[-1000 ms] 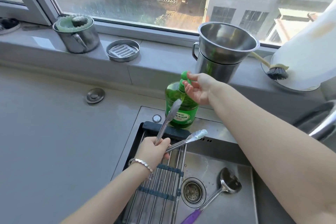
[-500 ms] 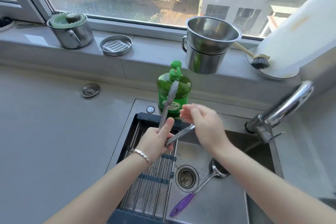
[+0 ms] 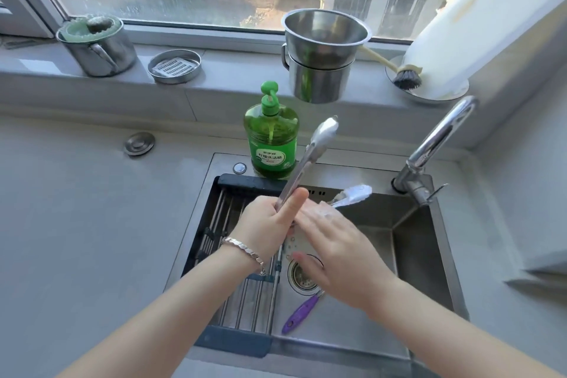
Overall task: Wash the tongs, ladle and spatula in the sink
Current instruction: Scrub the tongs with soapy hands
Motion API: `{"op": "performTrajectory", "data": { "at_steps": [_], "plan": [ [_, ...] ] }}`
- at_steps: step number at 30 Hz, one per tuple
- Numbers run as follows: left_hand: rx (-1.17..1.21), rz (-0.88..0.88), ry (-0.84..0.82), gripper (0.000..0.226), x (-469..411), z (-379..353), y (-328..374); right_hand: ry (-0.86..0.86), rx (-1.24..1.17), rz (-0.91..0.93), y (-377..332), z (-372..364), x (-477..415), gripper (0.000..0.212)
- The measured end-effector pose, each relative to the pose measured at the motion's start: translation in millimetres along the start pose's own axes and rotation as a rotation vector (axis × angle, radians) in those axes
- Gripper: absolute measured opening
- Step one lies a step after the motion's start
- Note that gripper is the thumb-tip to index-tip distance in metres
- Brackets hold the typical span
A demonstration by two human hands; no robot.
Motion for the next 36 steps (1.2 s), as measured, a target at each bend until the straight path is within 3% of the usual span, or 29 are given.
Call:
{"op": "performTrajectory", "data": {
  "at_steps": [3, 7, 10, 12, 16, 18, 20, 22, 24, 27, 32, 36],
  "plan": [
    [-0.039, -0.016, 0.027, 0.103, 5, 1, 7, 0.087, -0.031, -0.098, 11, 12, 4, 0.057],
    [-0.056, -0.044, 0.028, 0.097, 7, -3, 7, 0.035, -0.055, -0.007, -11, 3, 8, 0.056],
    [-0.085, -0.022, 0.037, 0.124, 12, 1, 6, 0.064, -0.022, -0.168, 20, 9, 10, 0.059],
    [-0.089, -0.021, 0.033, 0.130, 12, 0, 4, 0.091, -0.053, -0.241, 26, 10, 14, 0.060],
    [-0.030, -0.021, 0.035, 0.103, 11, -6, 2, 0.169, -0.077, 0.050, -12, 8, 19, 0.040],
    [-0.032, -0.038, 0.024, 0.097, 13, -8, 6, 0.323, -0.239, -0.059, 4, 24, 25, 0.027],
    [-0.035, -0.057, 0.010, 0.086, 15, -9, 8, 0.494, -0.636, -0.482, 41, 29, 41, 0.020],
    [-0.064, -0.085, -0.005, 0.072, 19, -14, 9, 0.401, -1.239, -0.829, 54, -10, 43, 0.022],
    [-0.154, -0.138, -0.029, 0.050, 23, -24, 12, 0.338, -1.544, -0.909, 53, -32, 35, 0.024],
    [-0.290, -0.244, -0.042, 0.024, 30, -37, 20, 0.406, -1.533, -0.904, 56, -27, 27, 0.025],
    [-0.284, -0.284, -0.008, 0.066, 30, -40, 18, 0.425, -1.552, -0.899, 46, -35, 30, 0.024],
    [-0.292, -0.319, -0.026, 0.059, 31, -46, 14, 0.364, -1.563, -0.888, 42, -39, 33, 0.026]
  ]
}}
Point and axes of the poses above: each hand's wrist, its own x-axis away from the middle knuckle, its own z-axis out of the back of the hand, y = z × x, the point moved 8 cm from there along -x, towards the middle knuckle, and after that the axes turned 11 degrees about -y, right-handed, at the moved point
